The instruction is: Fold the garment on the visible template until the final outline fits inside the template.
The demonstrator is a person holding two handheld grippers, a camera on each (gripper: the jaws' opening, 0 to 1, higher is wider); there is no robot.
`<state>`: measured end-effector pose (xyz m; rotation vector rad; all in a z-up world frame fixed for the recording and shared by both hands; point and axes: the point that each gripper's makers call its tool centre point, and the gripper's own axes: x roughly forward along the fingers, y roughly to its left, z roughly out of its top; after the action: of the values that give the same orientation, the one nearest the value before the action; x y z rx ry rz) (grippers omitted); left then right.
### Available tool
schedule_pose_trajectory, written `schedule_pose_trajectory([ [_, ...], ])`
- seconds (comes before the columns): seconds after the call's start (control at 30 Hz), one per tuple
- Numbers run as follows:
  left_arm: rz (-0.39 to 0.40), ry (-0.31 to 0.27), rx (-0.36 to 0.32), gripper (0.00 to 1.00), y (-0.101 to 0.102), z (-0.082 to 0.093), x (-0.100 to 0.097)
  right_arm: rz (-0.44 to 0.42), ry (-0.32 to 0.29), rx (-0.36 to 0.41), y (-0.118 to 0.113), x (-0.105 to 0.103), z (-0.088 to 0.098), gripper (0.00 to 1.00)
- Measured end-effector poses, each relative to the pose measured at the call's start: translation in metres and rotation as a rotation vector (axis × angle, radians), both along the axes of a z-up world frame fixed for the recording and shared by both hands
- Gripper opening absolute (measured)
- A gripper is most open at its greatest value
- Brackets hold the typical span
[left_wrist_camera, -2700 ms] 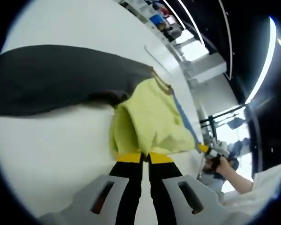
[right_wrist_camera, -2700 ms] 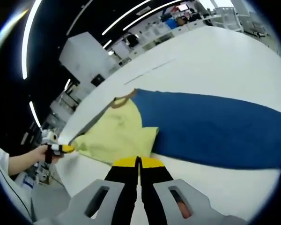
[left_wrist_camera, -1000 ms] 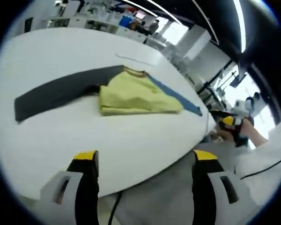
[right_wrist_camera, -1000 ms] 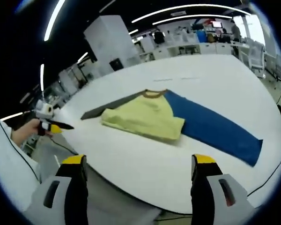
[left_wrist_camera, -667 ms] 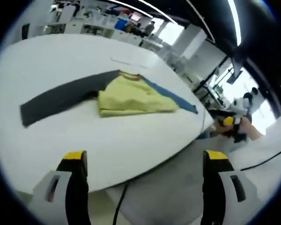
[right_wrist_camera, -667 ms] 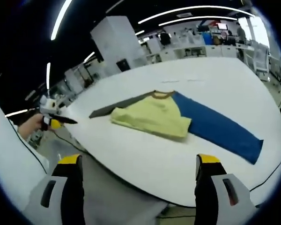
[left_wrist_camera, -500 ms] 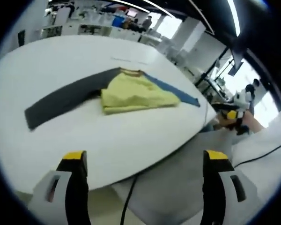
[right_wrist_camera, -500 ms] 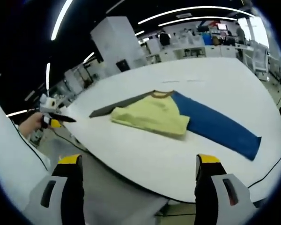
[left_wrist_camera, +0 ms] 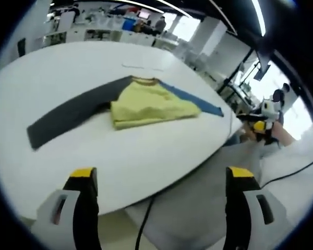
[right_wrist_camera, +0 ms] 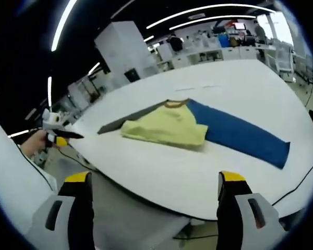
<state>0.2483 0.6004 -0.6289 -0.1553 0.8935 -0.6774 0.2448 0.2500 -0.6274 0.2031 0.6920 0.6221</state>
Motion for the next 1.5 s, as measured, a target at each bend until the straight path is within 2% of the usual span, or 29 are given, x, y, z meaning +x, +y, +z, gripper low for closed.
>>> schedule_pose_trajectory([
  [0.17,-0.009,-0.001,-0.004,0.97,-0.003,-0.001,-0.001,-0.010,0.007,0.012,-0.001,-0.001,-0.002,0.97],
  [0.27,-0.007,-0.002,-0.014,0.96,-0.005,-0.004,0.002,-0.032,0.011,0.053,-0.001,0.000,0.000,0.96],
  [0.43,0.008,0.003,-0.028,0.95,-0.010,-0.010,0.007,-0.034,0.027,0.033,-0.004,0.002,-0.004,0.95],
  [0.53,0.020,0.003,-0.044,0.93,-0.012,-0.013,0.010,-0.026,0.035,0.028,-0.005,0.005,-0.009,0.89],
  [0.6,0.037,0.003,-0.053,0.91,-0.013,-0.015,0.013,-0.025,0.041,0.030,-0.006,0.008,-0.012,0.86],
  [0.7,0.077,-0.026,-0.055,0.84,-0.011,-0.016,0.022,-0.027,0.041,0.062,-0.002,0.012,-0.013,0.83],
  [0.8,0.108,-0.024,-0.069,0.82,-0.010,-0.016,0.027,-0.026,0.049,0.072,0.001,0.017,-0.018,0.79],
  [1.2,0.144,-0.006,-0.058,0.74,-0.007,-0.028,0.034,-0.014,0.046,0.149,0.016,0.037,-0.026,0.75],
  [1.37,0.155,-0.010,-0.065,0.71,-0.010,-0.030,0.044,-0.020,0.049,0.148,0.016,0.047,-0.034,0.66],
  [1.5,0.157,-0.021,-0.056,0.68,-0.010,-0.034,0.054,-0.040,0.038,0.175,0.016,0.056,-0.036,0.65],
])
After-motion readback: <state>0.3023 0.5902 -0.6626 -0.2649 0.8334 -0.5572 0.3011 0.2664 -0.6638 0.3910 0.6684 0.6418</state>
